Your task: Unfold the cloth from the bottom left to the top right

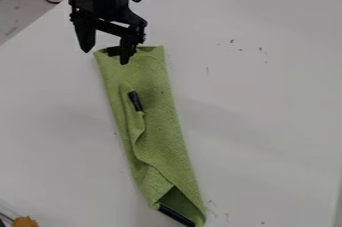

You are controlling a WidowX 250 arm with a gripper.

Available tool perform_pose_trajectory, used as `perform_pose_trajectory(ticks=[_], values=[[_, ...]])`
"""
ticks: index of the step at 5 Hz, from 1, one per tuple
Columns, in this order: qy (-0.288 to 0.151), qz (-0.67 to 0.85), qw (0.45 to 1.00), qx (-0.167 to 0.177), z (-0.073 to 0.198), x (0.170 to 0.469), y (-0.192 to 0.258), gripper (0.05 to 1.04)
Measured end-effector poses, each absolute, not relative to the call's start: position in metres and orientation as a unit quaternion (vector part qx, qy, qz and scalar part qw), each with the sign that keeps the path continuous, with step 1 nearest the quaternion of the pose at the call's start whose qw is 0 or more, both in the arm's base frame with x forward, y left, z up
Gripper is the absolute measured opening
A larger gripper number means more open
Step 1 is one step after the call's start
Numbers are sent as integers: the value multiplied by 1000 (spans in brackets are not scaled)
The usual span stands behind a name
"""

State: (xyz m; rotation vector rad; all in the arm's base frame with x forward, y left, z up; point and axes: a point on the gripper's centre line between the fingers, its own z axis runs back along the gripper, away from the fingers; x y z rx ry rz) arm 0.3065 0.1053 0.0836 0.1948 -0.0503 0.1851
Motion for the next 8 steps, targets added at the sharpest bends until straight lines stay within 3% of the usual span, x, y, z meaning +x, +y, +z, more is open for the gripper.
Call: perform_pose_trajectory(ticks=[1,6,8], values=[[-8,94,991,91,72,304,104,1001],[-29,114,993,12,33,300,80,1001],[-10,103,995,0,24,302,70,1001]])
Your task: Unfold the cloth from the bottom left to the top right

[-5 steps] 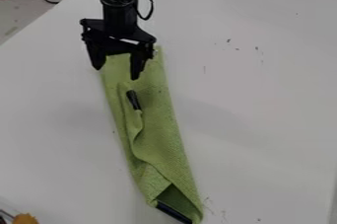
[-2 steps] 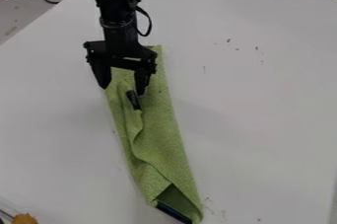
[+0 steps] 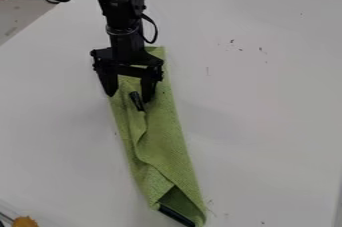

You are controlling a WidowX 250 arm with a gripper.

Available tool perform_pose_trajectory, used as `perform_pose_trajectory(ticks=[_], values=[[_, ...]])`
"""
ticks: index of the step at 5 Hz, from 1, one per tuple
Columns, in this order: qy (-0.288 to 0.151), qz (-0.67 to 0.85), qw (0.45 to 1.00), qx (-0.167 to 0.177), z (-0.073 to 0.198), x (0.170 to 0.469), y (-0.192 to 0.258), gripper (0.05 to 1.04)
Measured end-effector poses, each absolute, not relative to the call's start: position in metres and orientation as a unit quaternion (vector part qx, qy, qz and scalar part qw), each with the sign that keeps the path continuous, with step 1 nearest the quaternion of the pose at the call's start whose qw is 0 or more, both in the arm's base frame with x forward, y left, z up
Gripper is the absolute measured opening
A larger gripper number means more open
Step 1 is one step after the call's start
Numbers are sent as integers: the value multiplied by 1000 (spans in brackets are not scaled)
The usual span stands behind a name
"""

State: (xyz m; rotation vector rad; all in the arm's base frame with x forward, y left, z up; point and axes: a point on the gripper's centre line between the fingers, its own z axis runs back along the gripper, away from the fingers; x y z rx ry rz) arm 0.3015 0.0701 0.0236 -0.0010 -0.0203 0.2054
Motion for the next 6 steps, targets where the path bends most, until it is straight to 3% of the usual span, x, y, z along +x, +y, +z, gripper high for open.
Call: perform_pose_trajectory(ticks=[2,3,5,6], values=[[9,72,997,-4,24,308,61,993],[10,65,998,-6,23,308,60,926],[15,72,997,-19,12,301,63,349],[17,72,997,-25,10,301,64,157]])
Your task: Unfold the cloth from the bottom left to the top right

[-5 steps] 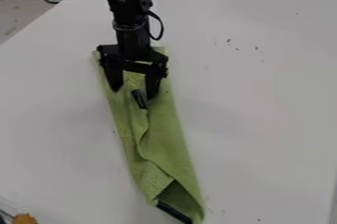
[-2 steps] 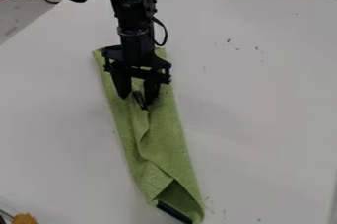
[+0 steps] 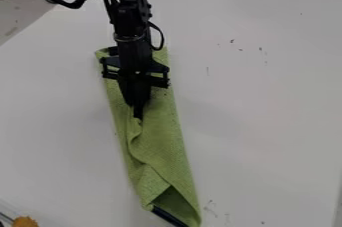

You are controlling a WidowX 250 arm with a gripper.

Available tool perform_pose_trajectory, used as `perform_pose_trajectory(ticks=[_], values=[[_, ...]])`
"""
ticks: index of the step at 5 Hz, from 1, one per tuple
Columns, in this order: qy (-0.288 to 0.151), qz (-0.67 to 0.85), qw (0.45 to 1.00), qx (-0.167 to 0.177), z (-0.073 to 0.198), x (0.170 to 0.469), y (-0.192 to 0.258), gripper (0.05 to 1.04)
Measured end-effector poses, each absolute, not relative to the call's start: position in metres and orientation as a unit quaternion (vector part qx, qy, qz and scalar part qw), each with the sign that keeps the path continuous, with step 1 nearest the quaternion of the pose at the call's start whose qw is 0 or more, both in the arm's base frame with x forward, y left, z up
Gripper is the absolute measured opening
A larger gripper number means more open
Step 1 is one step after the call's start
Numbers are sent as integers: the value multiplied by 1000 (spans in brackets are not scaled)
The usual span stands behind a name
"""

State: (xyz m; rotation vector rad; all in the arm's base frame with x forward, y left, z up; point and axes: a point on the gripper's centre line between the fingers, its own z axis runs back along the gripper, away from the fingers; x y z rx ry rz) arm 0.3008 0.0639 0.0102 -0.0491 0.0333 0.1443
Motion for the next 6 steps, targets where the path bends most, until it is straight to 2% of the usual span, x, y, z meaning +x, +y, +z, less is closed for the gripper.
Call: perform_pose_trajectory(ticks=[1,2,3,4,5,6], values=[[27,69,997,-17,13,300,67,66],[40,59,997,7,23,305,64,55],[35,37,998,42,48,322,55,55],[15,11,998,51,67,340,39,54],[-18,-16,999,39,82,367,7,54],[-19,-18,1000,3,73,383,-19,54]])
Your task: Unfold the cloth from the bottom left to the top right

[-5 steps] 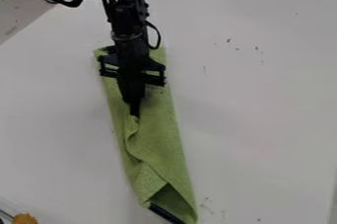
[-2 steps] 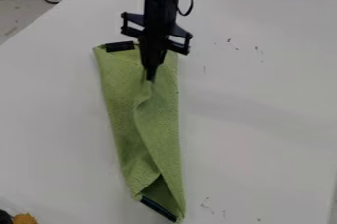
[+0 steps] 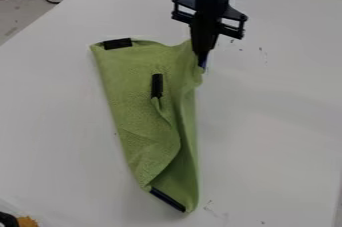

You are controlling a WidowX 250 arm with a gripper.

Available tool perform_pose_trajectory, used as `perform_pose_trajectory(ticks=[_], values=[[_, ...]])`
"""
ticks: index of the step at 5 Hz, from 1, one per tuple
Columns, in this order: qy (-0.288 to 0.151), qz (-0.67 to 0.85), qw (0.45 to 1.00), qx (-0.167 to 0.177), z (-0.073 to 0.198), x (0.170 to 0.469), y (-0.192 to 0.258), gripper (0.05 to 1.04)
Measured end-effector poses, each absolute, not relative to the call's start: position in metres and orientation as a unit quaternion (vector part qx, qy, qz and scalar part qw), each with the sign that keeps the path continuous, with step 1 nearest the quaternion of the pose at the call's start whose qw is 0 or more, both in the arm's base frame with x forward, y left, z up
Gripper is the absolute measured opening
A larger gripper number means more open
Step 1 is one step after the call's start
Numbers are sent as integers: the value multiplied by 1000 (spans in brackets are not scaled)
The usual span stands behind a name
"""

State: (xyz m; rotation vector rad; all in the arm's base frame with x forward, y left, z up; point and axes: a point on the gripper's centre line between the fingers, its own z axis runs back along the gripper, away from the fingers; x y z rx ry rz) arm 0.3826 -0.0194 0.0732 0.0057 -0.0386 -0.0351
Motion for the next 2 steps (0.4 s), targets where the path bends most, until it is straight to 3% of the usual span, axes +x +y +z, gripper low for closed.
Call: perform_pose_trajectory(ticks=[1,2], values=[[-34,-4,998,-49,63,398,-46,54],[-26,5,997,-78,44,407,-56,54]])
